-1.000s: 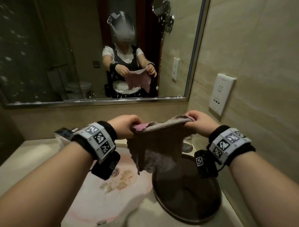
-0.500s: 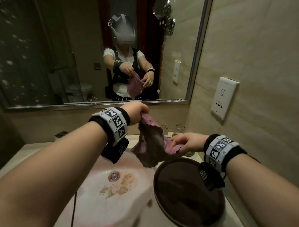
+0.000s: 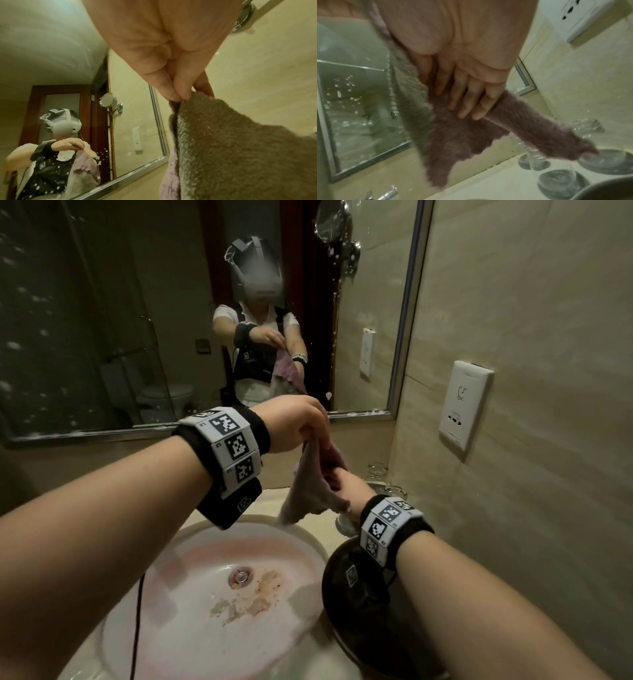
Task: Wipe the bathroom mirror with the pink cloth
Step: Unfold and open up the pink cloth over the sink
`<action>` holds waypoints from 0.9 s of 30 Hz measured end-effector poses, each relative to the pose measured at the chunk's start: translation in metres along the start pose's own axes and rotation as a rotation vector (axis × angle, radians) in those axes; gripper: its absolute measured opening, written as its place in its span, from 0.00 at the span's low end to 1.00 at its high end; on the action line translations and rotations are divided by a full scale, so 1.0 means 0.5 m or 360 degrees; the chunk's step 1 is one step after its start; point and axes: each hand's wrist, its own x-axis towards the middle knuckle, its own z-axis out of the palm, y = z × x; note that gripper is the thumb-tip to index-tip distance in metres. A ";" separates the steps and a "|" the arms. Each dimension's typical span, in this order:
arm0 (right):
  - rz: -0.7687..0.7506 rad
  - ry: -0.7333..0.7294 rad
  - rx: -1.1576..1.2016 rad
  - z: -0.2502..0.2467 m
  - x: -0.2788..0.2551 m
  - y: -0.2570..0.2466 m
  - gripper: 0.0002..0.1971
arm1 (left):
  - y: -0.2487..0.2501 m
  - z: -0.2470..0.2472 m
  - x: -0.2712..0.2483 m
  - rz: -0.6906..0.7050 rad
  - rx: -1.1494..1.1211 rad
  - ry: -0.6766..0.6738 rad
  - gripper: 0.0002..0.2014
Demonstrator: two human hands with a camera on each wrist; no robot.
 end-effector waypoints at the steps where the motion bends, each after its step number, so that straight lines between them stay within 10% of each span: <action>1: 0.0028 0.0028 0.0110 0.004 0.001 -0.005 0.19 | 0.000 -0.001 -0.003 0.0005 -0.0008 0.0018 0.12; 9: 0.0055 0.0134 0.0225 -0.003 0.036 0.022 0.53 | -0.015 -0.017 -0.028 -0.0164 -0.0338 0.0279 0.09; 16: -0.0365 0.0047 0.0658 0.001 0.041 -0.003 0.06 | -0.015 -0.027 -0.020 -0.0195 0.0277 0.0226 0.20; 21: -0.0418 0.0081 0.0561 -0.030 0.024 -0.037 0.05 | -0.057 -0.020 -0.029 -0.0598 0.0638 -0.0030 0.11; 27: -0.0347 -0.0264 0.0357 -0.066 0.015 -0.060 0.09 | -0.069 -0.059 -0.041 -0.0524 0.0460 0.0062 0.14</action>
